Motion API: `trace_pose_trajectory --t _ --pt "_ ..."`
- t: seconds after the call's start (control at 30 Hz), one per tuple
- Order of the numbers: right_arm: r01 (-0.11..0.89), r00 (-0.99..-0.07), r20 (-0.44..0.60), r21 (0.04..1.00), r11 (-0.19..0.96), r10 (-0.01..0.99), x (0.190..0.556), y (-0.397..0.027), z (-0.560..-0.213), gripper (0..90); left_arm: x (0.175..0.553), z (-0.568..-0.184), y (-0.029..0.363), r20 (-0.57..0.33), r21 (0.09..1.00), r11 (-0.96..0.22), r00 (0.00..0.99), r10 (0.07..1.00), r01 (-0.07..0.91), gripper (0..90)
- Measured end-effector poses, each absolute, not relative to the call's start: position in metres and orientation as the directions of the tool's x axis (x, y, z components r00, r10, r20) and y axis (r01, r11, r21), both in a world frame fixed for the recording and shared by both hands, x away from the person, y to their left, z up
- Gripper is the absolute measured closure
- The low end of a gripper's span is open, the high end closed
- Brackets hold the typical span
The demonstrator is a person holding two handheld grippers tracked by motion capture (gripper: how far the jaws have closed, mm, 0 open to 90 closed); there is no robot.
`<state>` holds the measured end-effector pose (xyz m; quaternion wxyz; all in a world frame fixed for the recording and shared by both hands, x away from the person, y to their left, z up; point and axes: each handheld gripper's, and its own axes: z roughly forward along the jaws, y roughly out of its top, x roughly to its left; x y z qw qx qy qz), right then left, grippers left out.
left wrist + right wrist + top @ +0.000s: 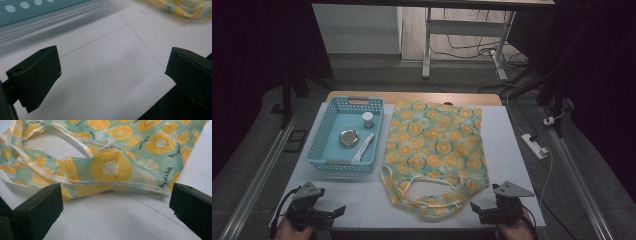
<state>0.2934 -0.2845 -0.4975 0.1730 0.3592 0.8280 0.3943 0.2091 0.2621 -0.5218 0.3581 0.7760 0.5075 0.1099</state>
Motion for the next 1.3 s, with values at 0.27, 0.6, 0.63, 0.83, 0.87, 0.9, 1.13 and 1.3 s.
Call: trace_pose_trajectory --t 0.27,0.6,0.63,0.83,0.87,0.9,1.13,1.3 --pt "0.468 -0.694 0.034 0.780 0.415 0.719 0.2941 -0.2867 -0.4972 0.0 0.2088 -0.5218 0.2620 -0.195 0.670 -0.237 0.475 0.858 0.703 0.0" --pt "0.477 -0.696 0.051 0.778 0.408 0.716 0.2957 -0.2876 -0.4973 0.0 0.2099 -0.5223 0.2631 -0.216 0.664 -0.240 0.488 0.846 0.708 0.0" --pt "0.479 -0.696 0.053 0.777 0.407 0.717 0.2961 -0.2876 -0.4974 0.0 0.2099 -0.5223 0.2632 -0.216 0.662 -0.241 0.489 0.845 0.709 0.0" --pt "0.474 -0.708 0.051 0.773 0.422 0.704 0.2964 -0.2861 -0.4975 0.5 0.2089 -0.5224 0.2626 -0.215 0.665 -0.246 0.497 0.841 0.705 0.0" --pt "0.474 -0.708 0.048 0.772 0.423 0.704 0.2962 -0.2858 -0.4975 0.5 0.2088 -0.5223 0.2624 -0.212 0.665 -0.250 0.499 0.840 0.704 0.0" --pt "0.473 -0.708 0.045 0.771 0.426 0.704 0.2960 -0.2855 -0.4973 0.5 0.2087 -0.5224 0.2621 -0.210 0.665 -0.253 0.501 0.840 0.703 0.0" --pt "0.478 -0.718 0.072 0.774 0.415 0.693 0.2972 -0.2866 -0.4964 0.0 0.2088 -0.5226 0.2622 -0.211 0.663 -0.250 0.496 0.842 0.706 0.0" --pt "0.449 -0.735 0.058 0.788 0.421 0.676 0.2955 -0.2821 -0.4925 0.0 0.2091 -0.5226 0.2620 -0.211 0.659 -0.252 0.495 0.843 0.709 0.0"
